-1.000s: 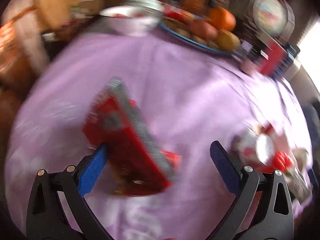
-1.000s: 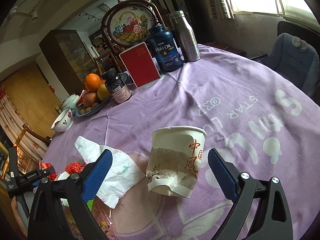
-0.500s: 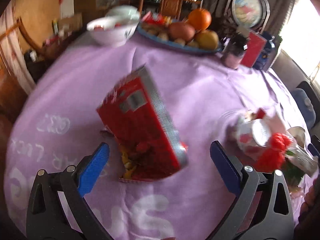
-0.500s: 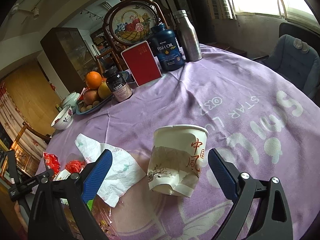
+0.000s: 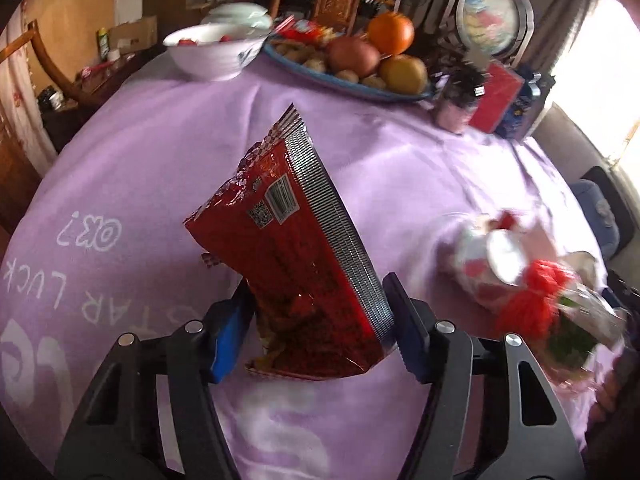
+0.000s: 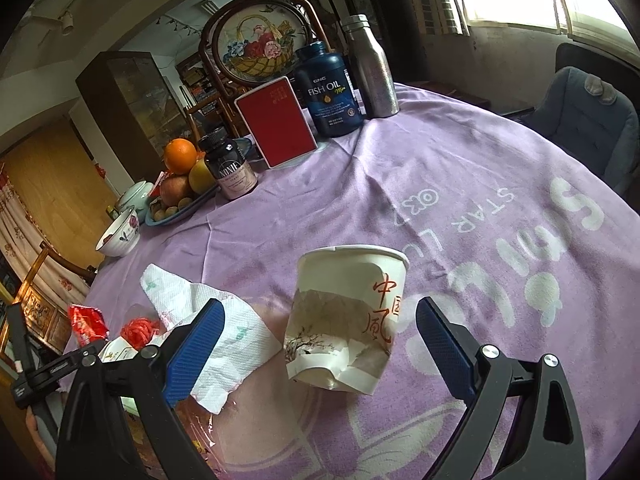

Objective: Collect trash

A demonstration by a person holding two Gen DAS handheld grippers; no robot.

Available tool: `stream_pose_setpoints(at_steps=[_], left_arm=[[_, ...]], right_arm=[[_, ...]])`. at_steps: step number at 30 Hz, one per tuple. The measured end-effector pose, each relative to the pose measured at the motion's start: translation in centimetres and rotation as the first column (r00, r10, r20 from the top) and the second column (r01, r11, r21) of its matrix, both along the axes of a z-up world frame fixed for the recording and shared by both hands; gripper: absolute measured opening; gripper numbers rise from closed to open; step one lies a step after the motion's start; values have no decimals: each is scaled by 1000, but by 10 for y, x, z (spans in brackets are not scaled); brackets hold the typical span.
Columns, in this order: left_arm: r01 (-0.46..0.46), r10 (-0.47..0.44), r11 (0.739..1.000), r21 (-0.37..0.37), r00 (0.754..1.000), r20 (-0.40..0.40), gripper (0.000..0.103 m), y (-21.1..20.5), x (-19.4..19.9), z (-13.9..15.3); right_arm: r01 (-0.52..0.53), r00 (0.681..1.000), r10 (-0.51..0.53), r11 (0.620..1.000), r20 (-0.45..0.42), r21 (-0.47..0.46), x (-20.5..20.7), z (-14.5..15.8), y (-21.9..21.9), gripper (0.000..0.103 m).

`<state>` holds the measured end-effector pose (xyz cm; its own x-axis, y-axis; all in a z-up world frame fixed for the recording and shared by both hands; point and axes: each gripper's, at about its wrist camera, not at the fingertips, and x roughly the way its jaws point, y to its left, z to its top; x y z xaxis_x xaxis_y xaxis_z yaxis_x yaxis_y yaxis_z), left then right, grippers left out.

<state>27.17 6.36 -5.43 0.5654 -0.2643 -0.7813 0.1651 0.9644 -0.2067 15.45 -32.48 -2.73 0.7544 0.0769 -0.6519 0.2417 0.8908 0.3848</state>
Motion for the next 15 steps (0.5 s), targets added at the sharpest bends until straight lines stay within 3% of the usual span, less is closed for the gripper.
stream_pose_setpoints(at_steps=[6,12,14,15], left_arm=[[103,-103,995,-2,990,94,63,-24,-30,23],[162,-161,987,-1,980,120,64,-37,-41,29],[178,-176,984,-4,978,113,64,-39,-41,29],[178,-177,984,-5,978,109,64,-40,-41,28]], right_arm=[[17,999,-16,1000,-47,21,6,-10,-6,95],[-26,992,38,994,-117,102,16,-30,-5,95],[-37,989,56,990,-136,136,18,-36,-5,87],[-36,989,53,992,-136,124,18,-37,-4,69]])
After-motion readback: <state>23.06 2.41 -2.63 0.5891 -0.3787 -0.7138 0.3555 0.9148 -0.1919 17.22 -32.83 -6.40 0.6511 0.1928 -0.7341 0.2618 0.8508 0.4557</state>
